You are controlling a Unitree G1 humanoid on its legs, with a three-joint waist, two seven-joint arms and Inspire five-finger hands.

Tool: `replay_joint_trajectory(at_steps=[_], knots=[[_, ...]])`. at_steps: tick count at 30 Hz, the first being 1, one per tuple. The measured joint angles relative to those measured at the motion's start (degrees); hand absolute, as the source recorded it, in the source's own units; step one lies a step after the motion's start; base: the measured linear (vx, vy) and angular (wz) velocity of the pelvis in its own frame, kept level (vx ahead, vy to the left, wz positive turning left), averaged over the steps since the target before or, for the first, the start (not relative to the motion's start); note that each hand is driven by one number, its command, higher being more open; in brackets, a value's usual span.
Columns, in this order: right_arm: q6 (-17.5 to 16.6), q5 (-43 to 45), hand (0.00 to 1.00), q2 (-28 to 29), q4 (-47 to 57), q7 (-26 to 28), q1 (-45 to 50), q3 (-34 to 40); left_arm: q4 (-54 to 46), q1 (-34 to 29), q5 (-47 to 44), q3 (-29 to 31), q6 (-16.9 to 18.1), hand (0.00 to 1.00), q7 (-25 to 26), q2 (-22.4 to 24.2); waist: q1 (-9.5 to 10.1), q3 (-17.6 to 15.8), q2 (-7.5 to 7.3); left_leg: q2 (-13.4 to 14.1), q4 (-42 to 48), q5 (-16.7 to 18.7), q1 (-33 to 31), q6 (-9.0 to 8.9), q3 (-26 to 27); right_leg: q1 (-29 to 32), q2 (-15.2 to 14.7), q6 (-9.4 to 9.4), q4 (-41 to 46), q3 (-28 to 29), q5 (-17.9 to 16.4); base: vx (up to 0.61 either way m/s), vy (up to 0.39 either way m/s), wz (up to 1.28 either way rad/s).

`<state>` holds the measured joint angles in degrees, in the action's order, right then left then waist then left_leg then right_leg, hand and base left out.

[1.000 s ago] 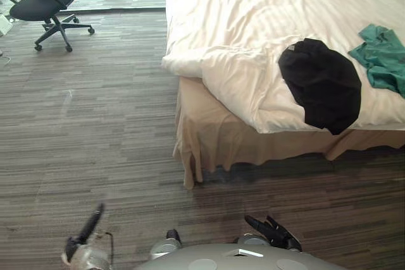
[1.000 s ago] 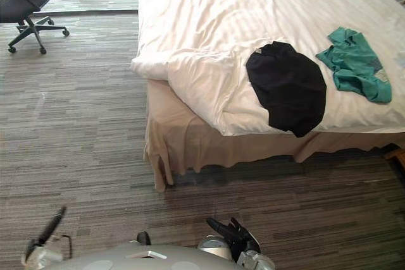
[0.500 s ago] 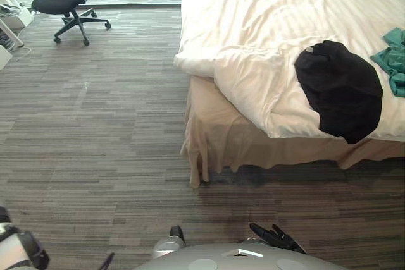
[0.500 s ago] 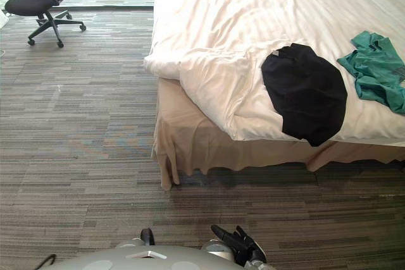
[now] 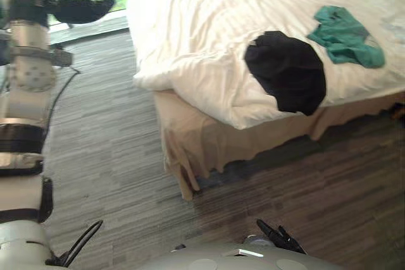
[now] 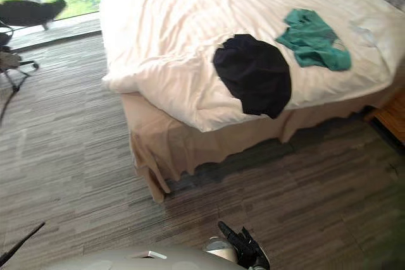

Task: Tidy up the quilt and then pick up the clothes from the bed and put them into the laundry hamper

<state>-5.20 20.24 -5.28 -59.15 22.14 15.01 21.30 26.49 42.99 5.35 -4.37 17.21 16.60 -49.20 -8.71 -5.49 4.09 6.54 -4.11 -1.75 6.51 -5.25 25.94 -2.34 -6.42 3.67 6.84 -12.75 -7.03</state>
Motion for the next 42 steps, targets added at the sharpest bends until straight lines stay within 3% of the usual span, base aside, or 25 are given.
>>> replay_joint_trajectory(at_steps=[1, 3, 5, 6, 8, 10, 11, 14, 20, 25, 28, 34, 36, 39, 40, 42], knots=[[0.21, 0.53, 1.00, -0.07, 0.30, -0.01, -0.01, -0.11, -0.01, 0.69, 0.60, -1.32, -1.02, 1.00, 0.80, 0.20, -0.35, -0.47, -0.17, 0.52, 2.20, 1.06, -0.94, 0.31, 0.39, 0.70, 0.06, -0.22, 0.57, 0.59, -0.16, -0.03, -0.052, -0.52], [0.85, 0.68, 1.00, -0.17, 2.12, 0.49, 0.22, -1.00, 0.27, 4.54, 2.08, -5.38, -5.95, 1.00, 2.51, 0.58, -1.01, -4.09, -1.65, 4.35, 20.27, 5.75, -7.82, 3.55, -1.01, 1.39, 0.08, -0.75, 1.99, 3.02, -0.38, -0.04, -0.132, -0.46], [1.11, 0.61, 1.00, -1.55, 3.90, 0.80, 0.85, -1.09, 0.47, 5.90, 1.99, -5.54, -8.59, 1.00, 2.98, 1.05, -0.86, -6.15, -1.22, 6.59, 30.79, 6.69, -11.69, 3.63, -5.96, 0.99, 0.56, -1.62, 2.78, 5.26, -0.52, -0.02, -0.066, -0.60], [1.14, 0.56, 1.00, -2.82, 4.40, 0.79, 1.30, -1.02, 0.53, 6.42, 2.03, -5.52, -9.27, 1.00, 3.37, 1.05, -0.89, -7.27, -0.51, 6.18, 31.51, 9.78, -11.88, 1.99, -9.50, 0.27, 0.87, -1.89, 3.07, 6.42, -0.68, 0.01, 0.018, -0.67], [1.72, 0.49, 1.00, -5.18, 4.35, 0.72, 1.99, -0.46, 0.35, 7.41, 2.26, -5.85, -10.33, 1.00, 3.53, 1.04, -0.77, -7.77, 0.14, 3.75, 25.63, 11.05, -11.97, 1.02, -13.08, 0.27, 0.99, -1.92, 3.14, 8.72, -0.74, 0.04, 0.074, -0.70], [2.27, 0.51, 1.00, -6.55, 4.53, 0.73, 2.95, -0.42, 0.66, 9.55, 2.29, -6.91, -11.94, 1.00, 3.80, 1.03, -0.77, -7.76, 1.44, 2.11, 17.56, 6.21, -11.94, 1.16, -13.84, 0.59, 2.08, -1.22, 4.23, 10.99, -1.50, 0.07, 0.120, -0.75], [2.88, 0.50, 1.00, -6.10, 4.79, 0.46, 2.96, 0.03, 1.03, 11.04, 2.28, -7.19, -12.64, 1.00, 4.05, 0.84, -0.47, -8.15, 0.54, 1.84, 16.79, 4.43, -10.78, 0.40, -12.75, 1.42, 2.56, -0.75, 6.79, 13.50, -2.86, 0.07, 0.104, -0.63], [3.34, 0.58, 1.00, -3.37, 5.25, 1.23, 3.50, 0.23, 3.95, 15.62, 2.38, -8.83, -15.09, 1.00, 3.84, 0.60, -0.96, -8.11, -1.04, 0.93, 15.28, 4.63, -10.88, 0.76, -10.39, 4.24, 1.85, -0.38, 7.97, 16.19, -3.26, 0.04, 0.074, -0.42], [2.00, 0.85, 1.00, -1.05, 6.37, 1.42, 3.11, 0.95, 12.81, 20.49, 4.46, -11.77, -21.47, 1.00, -0.10, -1.28, -3.77, -8.90, -1.42, -0.18, 12.90, 3.83, -12.63, 1.43, -8.21, 8.43, 1.02, 0.98, 7.87, 18.09, -2.34, 0.01, 0.032, -0.18], [0.56, 2.17, 1.00, -1.03, 10.19, 1.32, 2.31, -1.05, 13.51, 23.82, 6.63, -11.95, -24.98, 1.00, -2.31, -0.93, -5.39, -13.99, -1.81, -1.40, 9.53, 1.09, -14.46, 2.13, -8.45, 11.45, 0.27, 1.65, 7.87, 17.73, -1.48, -0.03, 0.005, 0.08], [0.73, 4.29, 1.00, -1.14, 11.87, 0.95, 2.36, -2.51, 13.44, 23.82, 7.51, -12.29, -26.40, 1.00, -4.59, 1.06, -5.78, -14.91, -1.86, -2.00, 7.78, -0.32, -15.92, 2.49, -8.22, 13.55, -0.28, 1.80, 8.02, 17.47, -1.23, -0.02, 0.010, 0.07], [0.73, 8.96, 1.00, -1.68, 18.75, -0.04, 2.49, -8.52, 11.11, 23.87, 8.87, -12.29, -28.02, 1.00, -6.39, 4.63, -5.62, -18.44, -3.38, -1.86, 8.56, 0.04, -19.43, 2.78, -5.82, 18.31, -1.34, 1.88, 10.22, 18.08, -1.22, -0.03, 0.008, -0.07], [0.70, 10.50, 1.00, -1.66, 20.94, -0.05, 2.50, -10.13, 10.97, 24.06, 11.26, -12.29, -28.95, 1.00, -7.09, 6.73, -5.72, -20.12, -4.60, 0.28, 13.29, 3.12, -22.82, 3.03, -2.07, 19.99, -1.34, 2.34, 10.51, 18.38, -0.95, -0.03, -0.003, -0.07], [0.16, 10.50, 1.00, -1.62, 23.03, 0.14, 2.57, -10.23, 11.01, 24.49, 12.17, -12.31, -30.49, 1.00, -11.00, 9.29, -5.33, -22.19, -5.36, 2.01, 19.29, 4.53, -26.31, 3.68, -0.22, 22.63, -1.36, 2.39, 13.02, 18.13, -0.98, 0.03, 0.031, -0.01], [-0.22, 10.51, 1.00, -1.47, 23.40, 0.22, 2.59, -10.22, 11.01, 24.80, 13.38, -12.31, -31.52, 0.00, -13.72, 10.39, -5.15, -22.50, -5.46, 2.23, 20.30, 4.59, -27.28, 3.77, 0.53, 23.46, -1.52, 2.38, 13.87, 17.76, -0.99, 0.05, 0.054, 0.14], [-0.32, 10.51, 1.00, -1.41, 24.27, 0.47, 2.57, -10.22, 10.13, 25.31, 15.64, -12.33, -33.06, 0.00, -20.21, 11.26, -4.60, -22.98, -5.49, 2.53, 21.02, 4.60, -27.56, 3.78, 1.30, 23.66, -1.56, 2.38, 14.57, 17.67, -0.99, 0.03, 0.036, 0.10]])
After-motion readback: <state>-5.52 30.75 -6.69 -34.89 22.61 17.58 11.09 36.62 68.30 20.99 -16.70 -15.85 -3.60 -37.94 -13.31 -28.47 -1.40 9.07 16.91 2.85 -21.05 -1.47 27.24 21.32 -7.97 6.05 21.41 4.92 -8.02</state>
